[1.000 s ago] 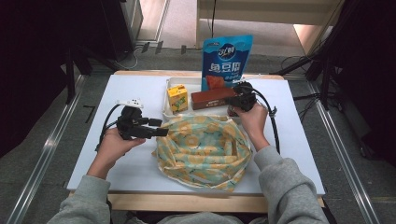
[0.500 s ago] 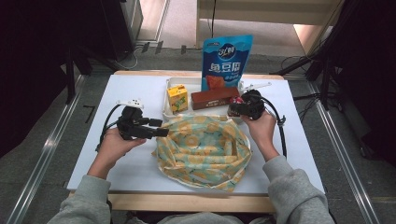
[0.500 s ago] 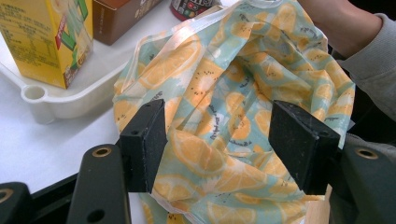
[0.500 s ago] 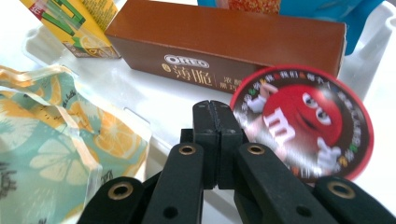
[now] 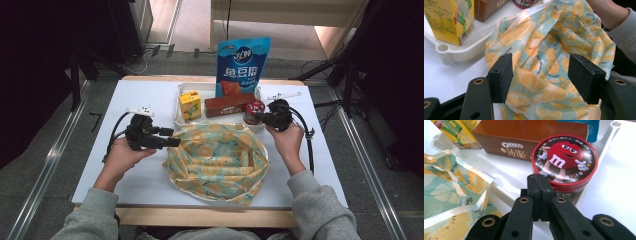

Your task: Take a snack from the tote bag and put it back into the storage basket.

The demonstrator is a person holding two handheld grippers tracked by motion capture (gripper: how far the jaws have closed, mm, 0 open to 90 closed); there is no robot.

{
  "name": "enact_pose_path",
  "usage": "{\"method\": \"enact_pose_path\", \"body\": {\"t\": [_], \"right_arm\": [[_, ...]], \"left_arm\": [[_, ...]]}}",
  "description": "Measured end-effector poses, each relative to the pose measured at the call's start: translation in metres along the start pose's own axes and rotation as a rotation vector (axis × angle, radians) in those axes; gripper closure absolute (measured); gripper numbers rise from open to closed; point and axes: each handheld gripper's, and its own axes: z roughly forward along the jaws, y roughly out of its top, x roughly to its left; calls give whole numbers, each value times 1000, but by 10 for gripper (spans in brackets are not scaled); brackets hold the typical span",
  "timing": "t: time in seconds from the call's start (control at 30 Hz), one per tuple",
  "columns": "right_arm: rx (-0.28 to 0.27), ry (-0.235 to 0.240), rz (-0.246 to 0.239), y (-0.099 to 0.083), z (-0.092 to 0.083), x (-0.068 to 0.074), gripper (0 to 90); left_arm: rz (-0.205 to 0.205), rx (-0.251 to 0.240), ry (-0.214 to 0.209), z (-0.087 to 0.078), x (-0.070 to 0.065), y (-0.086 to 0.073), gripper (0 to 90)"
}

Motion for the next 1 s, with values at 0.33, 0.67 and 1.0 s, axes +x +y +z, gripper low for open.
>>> {"method": "enact_pose_path", "body": {"t": [0.33,0.67,1.0], "right_arm": [[-25,45,19,-8,-7,-1,898],[-45,90,17,-16,-25,5,796],[-57,118,-22,-32,-48,16,676]], "left_arm": [[-4,0,-1,0,-1,-1,378],[-26,8,14,-3,-3,-5,373],[-48,6,25,-7,-2,-14,369]]}}
